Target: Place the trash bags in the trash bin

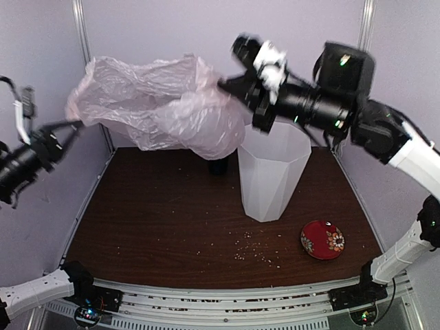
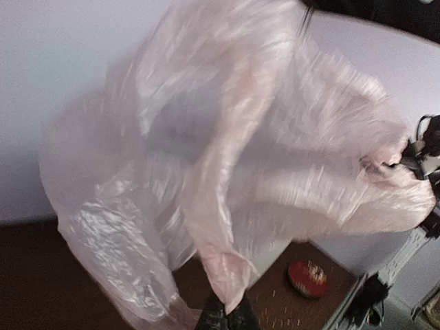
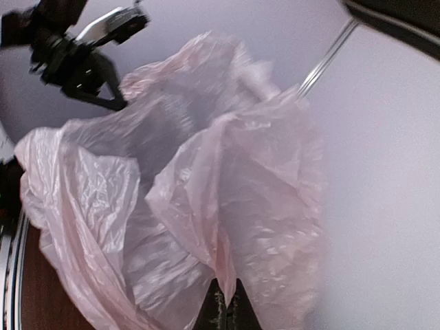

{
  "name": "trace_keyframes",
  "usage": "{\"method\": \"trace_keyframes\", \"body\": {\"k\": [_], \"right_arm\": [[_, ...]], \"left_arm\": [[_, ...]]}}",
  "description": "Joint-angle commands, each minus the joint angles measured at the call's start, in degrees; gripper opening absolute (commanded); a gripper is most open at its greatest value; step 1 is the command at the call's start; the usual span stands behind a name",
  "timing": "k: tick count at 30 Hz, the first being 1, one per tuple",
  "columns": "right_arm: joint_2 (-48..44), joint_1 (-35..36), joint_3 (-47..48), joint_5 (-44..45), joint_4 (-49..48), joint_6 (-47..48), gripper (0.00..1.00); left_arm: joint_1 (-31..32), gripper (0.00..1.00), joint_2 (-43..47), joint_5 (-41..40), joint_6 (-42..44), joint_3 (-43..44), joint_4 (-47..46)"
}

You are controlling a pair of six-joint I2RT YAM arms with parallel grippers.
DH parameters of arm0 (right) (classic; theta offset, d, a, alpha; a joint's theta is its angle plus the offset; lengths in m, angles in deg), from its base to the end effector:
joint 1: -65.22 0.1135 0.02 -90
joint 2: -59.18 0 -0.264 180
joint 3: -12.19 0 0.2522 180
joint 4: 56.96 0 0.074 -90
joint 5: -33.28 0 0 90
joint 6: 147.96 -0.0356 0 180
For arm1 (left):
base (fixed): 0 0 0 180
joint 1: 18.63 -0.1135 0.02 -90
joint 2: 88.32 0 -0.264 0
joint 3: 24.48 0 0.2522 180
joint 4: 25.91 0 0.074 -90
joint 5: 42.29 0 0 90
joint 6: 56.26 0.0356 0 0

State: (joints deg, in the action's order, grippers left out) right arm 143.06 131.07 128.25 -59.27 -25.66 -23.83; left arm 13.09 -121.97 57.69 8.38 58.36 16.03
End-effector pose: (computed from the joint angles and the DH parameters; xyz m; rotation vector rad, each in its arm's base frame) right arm 0.1274 0.2880 0.5120 -1.2286 0.9849 0.4706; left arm 0.0591 -0.0438 0.4644 0.2330 1.4978 -0.9339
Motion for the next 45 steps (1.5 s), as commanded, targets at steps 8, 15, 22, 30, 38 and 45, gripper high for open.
{"method": "trace_keyframes", "body": {"k": [8,15,22,30,38,45], "right_arm": [[0.8,8.4,-32.0,0.1,6.4,-0.3,0.00],[1.0,5.4,-24.3,-4.3,3.9,-7.1,0.00],[3.8,3.3,-18.1,-1.7,1.2,-14.9,0.00],[9.4,-0.9,-8.8,-5.3,1.5,-27.5,0.00],[11.8,-6.6,-3.0,-13.3,2.2,-41.3,0.00],[14.0,-9.6,6.7,-8.5,-0.6,-37.4,0.00]], "left_arm": [[0.3,0.00,5.3,0.2,-4.6,-11.5,23.0],[0.3,0.00,4.4,5.9,-4.5,-14.3,10.8],[0.3,0.00,-0.2,8.6,0.7,-7.6,8.7],[0.3,0.00,-5.7,17.2,0.6,-8.7,-2.0],[0.3,0.00,-11.4,13.7,2.1,-9.3,-7.0],[0.3,0.00,-19.5,10.7,3.5,-3.9,-17.8]]}}
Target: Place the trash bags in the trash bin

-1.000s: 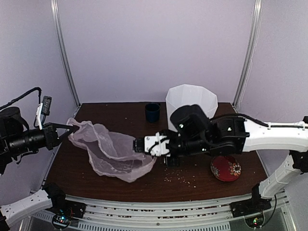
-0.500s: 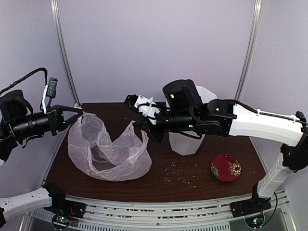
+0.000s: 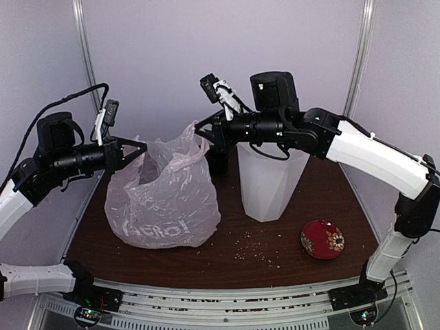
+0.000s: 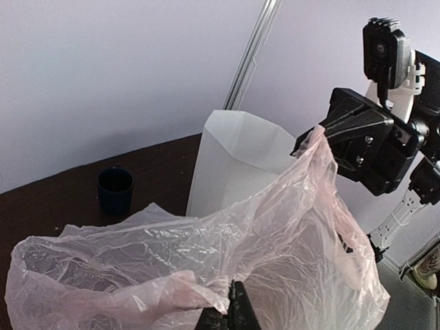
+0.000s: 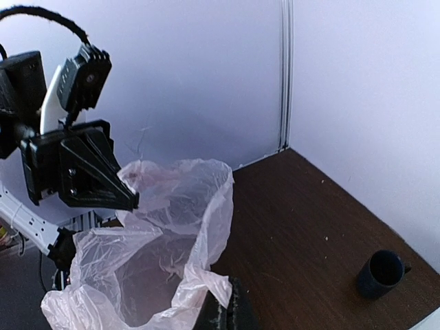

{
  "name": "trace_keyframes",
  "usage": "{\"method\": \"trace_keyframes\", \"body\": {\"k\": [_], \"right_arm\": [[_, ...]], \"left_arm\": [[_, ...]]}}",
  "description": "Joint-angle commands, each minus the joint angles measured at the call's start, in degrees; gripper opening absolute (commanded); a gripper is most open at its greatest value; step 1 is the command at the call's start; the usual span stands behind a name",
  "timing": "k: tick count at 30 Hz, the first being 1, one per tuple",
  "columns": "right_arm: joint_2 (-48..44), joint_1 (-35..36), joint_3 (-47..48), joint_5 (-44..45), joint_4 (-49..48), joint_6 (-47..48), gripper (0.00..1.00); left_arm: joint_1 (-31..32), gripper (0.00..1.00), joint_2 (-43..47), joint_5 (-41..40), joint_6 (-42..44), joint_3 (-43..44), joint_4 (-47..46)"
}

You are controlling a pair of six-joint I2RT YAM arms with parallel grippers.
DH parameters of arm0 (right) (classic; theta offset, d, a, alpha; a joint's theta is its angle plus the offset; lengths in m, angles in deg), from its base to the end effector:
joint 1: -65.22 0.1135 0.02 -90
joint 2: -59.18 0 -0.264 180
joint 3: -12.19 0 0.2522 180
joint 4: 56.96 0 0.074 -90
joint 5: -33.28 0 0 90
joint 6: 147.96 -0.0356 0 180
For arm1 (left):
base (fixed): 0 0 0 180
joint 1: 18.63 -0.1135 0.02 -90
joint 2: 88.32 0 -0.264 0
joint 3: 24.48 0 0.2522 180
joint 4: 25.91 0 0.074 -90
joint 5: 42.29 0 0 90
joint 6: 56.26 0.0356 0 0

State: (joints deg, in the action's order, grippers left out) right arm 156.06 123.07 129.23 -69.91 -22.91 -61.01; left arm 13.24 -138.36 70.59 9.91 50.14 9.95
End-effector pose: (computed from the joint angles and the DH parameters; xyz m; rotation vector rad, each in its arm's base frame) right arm 0.2027 0.3378 0.4364 -1.0306 1.6133 0.9465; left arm 0.1494 -0.1092 0.3999 0.4361 1.8244 -1.0402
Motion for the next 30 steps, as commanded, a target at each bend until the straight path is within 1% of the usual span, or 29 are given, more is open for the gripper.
{"method": "trace_keyframes", "body": {"k": [1,5,9,11,15,17,19,23,26,30], "right_arm": [[2.3,-2.3,7.8,2.3,-3.5,0.1,0.00],[7.2,-3.6,17.3,4.1,-2.6,2.1,0.00],[8.8,-3.7,23.2,7.5,-2.3,6.7,0.00],[8.8,-4.2,26.8,9.5,-2.6,9.5,0.00],[8.8,-4.9,32.6,9.9,-3.2,17.5,0.00],[8.5,-4.9,34.1,9.5,-3.6,22.0,0.00],[7.8,-4.9,34.6,10.4,-5.1,24.7,0.00],[6.5,-4.9,36.3,13.5,-7.0,28.7,0.00],[4.5,-4.9,36.5,18.0,-9.3,32.1,0.00],[0.9,-5.2,33.2,24.6,-12.9,38.6,0.00]], "left_arm": [[0.2,0.00,-4.2,-2.2,1.9,5.1,-14.2],[0.1,0.00,-9.6,-2.9,1.6,8.6,-25.0],[0.5,0.00,-15.5,-1.0,1.2,12.9,-33.6],[1.3,0.00,-18.0,-1.0,1.2,15.6,-36.6],[3.8,0.00,-22.5,-2.4,2.0,23.3,-40.7],[5.4,0.00,-24.8,-2.9,2.2,27.0,-43.5],[7.0,0.00,-26.9,-3.0,2.3,30.1,-46.2],[10.4,0.00,-32.8,-2.4,3.8,38.4,-47.4],[12.6,0.00,-37.9,-2.3,5.1,45.6,-45.9],[14.9,0.00,-45.7,-1.8,4.9,55.2,-44.3]]}}
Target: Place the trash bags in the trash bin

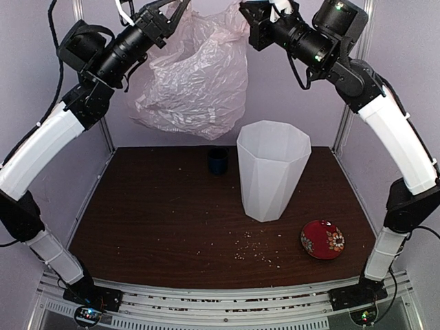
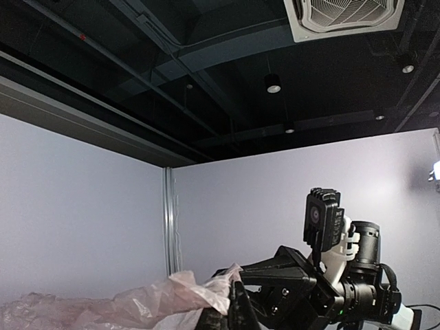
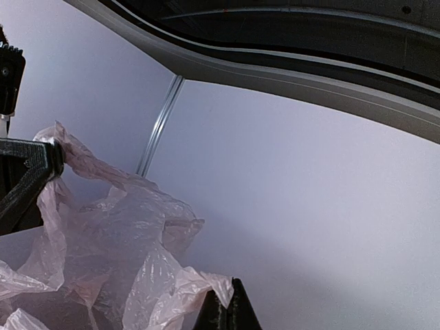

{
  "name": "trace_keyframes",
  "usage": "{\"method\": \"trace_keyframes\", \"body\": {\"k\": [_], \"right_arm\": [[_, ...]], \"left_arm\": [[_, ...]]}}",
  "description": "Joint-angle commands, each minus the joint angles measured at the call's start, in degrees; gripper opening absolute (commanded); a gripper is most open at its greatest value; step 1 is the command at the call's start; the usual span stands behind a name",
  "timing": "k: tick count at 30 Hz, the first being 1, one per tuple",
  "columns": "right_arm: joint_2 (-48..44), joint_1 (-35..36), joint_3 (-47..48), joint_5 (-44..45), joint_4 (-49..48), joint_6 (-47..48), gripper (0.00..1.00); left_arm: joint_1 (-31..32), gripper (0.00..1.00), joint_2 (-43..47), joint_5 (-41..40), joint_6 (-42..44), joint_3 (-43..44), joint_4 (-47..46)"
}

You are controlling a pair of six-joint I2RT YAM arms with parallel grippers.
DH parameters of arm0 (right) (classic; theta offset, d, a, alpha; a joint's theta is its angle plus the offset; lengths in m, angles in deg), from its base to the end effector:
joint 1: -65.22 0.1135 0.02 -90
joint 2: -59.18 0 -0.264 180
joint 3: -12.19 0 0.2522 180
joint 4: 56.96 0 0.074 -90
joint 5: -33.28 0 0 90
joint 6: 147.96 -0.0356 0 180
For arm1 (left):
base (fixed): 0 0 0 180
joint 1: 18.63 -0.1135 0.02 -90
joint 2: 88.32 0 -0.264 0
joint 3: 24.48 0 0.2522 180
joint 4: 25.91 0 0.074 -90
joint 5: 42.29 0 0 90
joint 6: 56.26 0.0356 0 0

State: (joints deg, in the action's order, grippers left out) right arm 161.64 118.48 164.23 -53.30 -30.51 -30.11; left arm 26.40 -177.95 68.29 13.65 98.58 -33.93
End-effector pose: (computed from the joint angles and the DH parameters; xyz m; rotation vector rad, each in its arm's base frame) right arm 0.2058 0.2722 0.6063 -0.7229 0.9264 0.3568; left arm 0.2097 -0.2276 0.5875 0.5453 0.7964 -1.2055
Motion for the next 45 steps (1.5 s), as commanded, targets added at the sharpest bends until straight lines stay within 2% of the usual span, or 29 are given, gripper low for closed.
{"method": "trace_keyframes", "body": {"k": [1,8,17,25,29,37,42,45], "right_arm": [[-5.8,-0.9,-3.1,8.9,-5.9,8.6,0.00],[-14.1,-3.1,-11.8,11.7,-5.7,10.1,0.00],[-21.3,-9.1,-23.1,11.2,-6.1,8.7,0.00],[-25.5,-11.9,-31.7,12.0,-7.0,8.4,0.00],[-26.5,-13.4,-31.2,12.9,-8.1,7.3,0.00],[-26.9,-15.7,-25.0,11.0,-6.8,4.2,0.00],[-27.1,-16.4,-28.5,11.1,-7.2,3.7,0.00],[-27.0,-16.6,-30.7,9.8,-6.9,2.7,0.00]], "left_arm": [[2.3,0.00,-7.9,0.7,0.9,8.9,-0.3],[6.5,0.00,-17.2,-0.3,2.3,18.4,0.5],[8.2,0.00,-21.7,-2.0,1.8,20.5,-0.6],[8.2,0.00,-21.8,-3.9,2.7,17.3,-0.4],[8.1,0.00,-23.0,-5.0,2.6,19.2,-1.1],[8.8,0.00,-30.2,-1.8,-4.3,28.8,-2.8],[9.2,0.00,-29.5,-0.4,-4.4,27.9,-1.5],[9.2,0.00,-27.3,-1.6,-4.1,22.7,-1.8]]}}
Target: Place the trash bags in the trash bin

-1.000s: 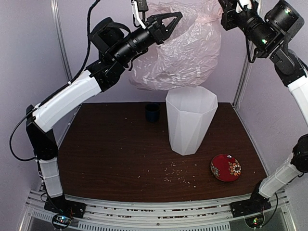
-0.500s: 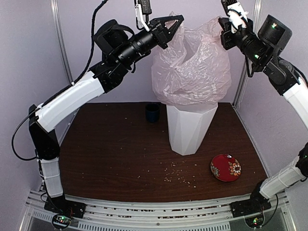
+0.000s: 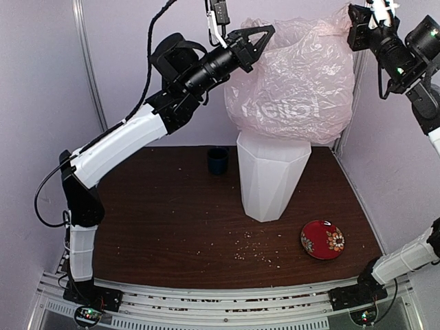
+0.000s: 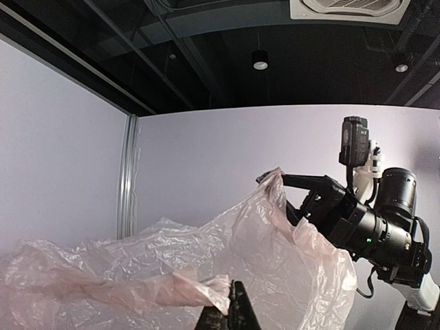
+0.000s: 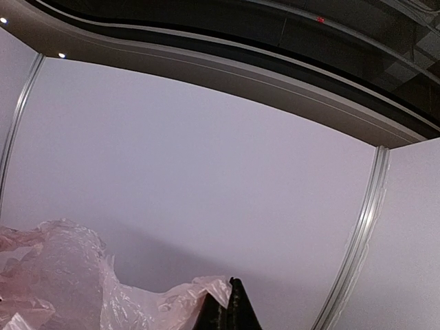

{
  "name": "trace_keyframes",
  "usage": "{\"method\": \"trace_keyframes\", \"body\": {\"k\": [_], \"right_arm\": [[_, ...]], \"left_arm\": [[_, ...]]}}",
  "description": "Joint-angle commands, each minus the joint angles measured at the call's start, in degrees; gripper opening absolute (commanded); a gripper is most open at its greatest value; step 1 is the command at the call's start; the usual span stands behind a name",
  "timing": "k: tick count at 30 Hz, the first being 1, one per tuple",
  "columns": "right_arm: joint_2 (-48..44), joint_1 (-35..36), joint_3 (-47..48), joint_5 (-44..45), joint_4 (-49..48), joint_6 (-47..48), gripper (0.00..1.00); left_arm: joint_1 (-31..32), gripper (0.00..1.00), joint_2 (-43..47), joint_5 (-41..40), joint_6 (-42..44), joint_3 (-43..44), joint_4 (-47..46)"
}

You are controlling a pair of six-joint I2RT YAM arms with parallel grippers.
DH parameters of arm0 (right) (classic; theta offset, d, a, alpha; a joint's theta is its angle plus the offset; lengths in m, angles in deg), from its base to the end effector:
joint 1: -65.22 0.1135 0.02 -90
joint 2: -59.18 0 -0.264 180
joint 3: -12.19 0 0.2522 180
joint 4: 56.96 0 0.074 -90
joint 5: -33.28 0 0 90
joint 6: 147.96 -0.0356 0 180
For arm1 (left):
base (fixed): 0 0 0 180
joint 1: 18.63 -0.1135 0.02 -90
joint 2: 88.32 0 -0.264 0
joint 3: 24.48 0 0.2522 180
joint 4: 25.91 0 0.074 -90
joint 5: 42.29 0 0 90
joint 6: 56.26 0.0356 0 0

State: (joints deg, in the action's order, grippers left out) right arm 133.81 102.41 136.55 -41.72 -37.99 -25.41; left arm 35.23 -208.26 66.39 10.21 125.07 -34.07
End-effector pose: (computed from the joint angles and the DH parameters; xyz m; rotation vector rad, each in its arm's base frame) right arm 0.1698 0.1173 0.6159 -0.3921 0.9787 -0.0620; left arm 0.2598 -0.3751 0.5329 0.5784 0.8669 -1.3868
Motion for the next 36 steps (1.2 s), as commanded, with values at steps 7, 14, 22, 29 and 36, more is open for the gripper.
{"method": "trace_keyframes", "body": {"k": [7,14,22,29,36], "right_arm": [[3.4,-0.5,-5.7,-10.4,2.2,-6.5,0.00],[5.2,-0.5,-3.9,-16.4,6.3,-10.4,0.40],[-1.1,-2.2,-4.7,-17.1,16.6,-11.3,0.77],[-9.5,-6.8,-12.3,-19.1,22.8,-12.2,0.84],[-15.3,-10.4,-17.9,-25.5,26.5,-12.2,0.83]], "left_arm": [[0.4,0.00,9.1,-1.8,1.5,-16.5,-4.7],[0.3,0.00,24.0,-20.2,10.4,-33.1,-8.6],[-2.0,0.00,29.8,-29.7,16.7,-34.9,-2.5],[-3.3,0.00,28.6,-31.1,16.8,-35.2,0.4],[-4.7,0.00,23.3,-29.7,16.4,-33.0,2.6]]}}
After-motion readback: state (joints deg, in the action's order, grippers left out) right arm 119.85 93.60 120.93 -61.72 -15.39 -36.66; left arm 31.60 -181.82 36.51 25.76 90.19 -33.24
